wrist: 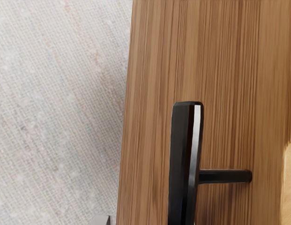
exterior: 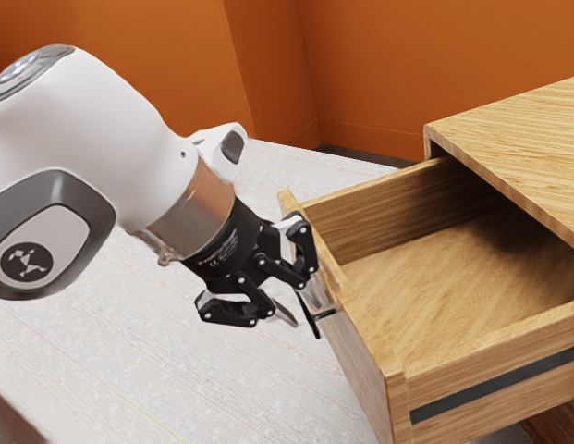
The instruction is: Pull the drawer handle with one arm to open the drawer
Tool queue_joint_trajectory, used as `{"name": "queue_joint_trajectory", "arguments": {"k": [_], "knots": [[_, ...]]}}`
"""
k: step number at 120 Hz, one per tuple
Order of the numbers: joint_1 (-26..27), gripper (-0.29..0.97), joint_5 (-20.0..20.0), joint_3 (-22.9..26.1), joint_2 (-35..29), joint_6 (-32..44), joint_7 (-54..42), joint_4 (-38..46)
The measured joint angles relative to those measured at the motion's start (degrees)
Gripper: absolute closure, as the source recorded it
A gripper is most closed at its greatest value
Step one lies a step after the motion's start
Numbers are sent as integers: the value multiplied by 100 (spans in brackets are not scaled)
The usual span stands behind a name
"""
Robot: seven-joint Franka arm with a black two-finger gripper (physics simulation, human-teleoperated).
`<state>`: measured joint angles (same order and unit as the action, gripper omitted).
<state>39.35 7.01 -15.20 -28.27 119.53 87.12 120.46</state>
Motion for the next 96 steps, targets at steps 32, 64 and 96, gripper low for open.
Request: {"name": "queue_joint_trajectory", "arguments": {"k": [32,64,96], "knots": [[-12,54,45,-46,-142,-12,7,86],[71,52,184,-119,-317,-31,18,244],[135,51,238,-124,-500,-32,61,370]]}}
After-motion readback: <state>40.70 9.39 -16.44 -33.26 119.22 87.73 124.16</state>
